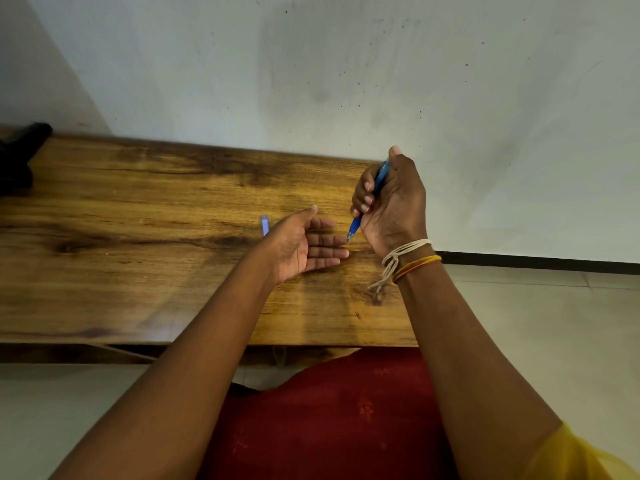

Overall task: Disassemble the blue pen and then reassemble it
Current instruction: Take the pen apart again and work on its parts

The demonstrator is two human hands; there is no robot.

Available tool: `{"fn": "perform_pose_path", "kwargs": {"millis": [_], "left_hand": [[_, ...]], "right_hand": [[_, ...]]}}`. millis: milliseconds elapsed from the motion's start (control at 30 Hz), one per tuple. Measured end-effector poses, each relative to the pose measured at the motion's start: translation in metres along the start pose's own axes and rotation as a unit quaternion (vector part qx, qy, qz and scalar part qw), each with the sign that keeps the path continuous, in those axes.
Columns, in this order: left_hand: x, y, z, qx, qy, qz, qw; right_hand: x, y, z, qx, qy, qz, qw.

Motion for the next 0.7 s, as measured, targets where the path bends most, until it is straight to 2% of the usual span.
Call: {"fn": "perform_pose_path", "kwargs": {"millis": [233, 367, 467, 600, 700], "left_hand": [[-0.0012, -0.0005, 0.0008, -0.005, 0.007, 0.005, 1.0], [-0.0007, -0.0005, 0.0001, -0.004, 0.011, 0.008, 1.0], [-0.0006, 0.001, 0.0002, -0.007, 0.01, 0.009, 1.0], [0.0004, 0.0011, 0.0006, -0.005, 0.013, 0.009, 1.0], [0.0013, 0.0012, 0.0, -0.006, 0.013, 0.009, 1.0]], "right_hand": [[-0.0006, 0.0046, -0.0012, 0.106, -0.018, 0.023, 0.994], [-0.001, 0.0066, -0.0025, 0.092, -0.038, 0.013, 0.995], [-0.0015, 0.0068, -0.0006, 0.114, -0.017, 0.036, 0.993], [-0.0006, 0.0102, -0.001, 0.063, -0.006, 0.019, 0.998], [-0.0017, 0.0078, 0.0018, 0.143, 0.003, 0.042, 0.989]]}}
Point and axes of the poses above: each hand's wrist, its own x-axis away from the middle knuckle, its own z-axis out of the back of the hand, y = z × x, the point moved 4 cm from there along -x, towards the middle knuckle, and after that the axes turned 4 degrees about z, right-handed, at the moved point
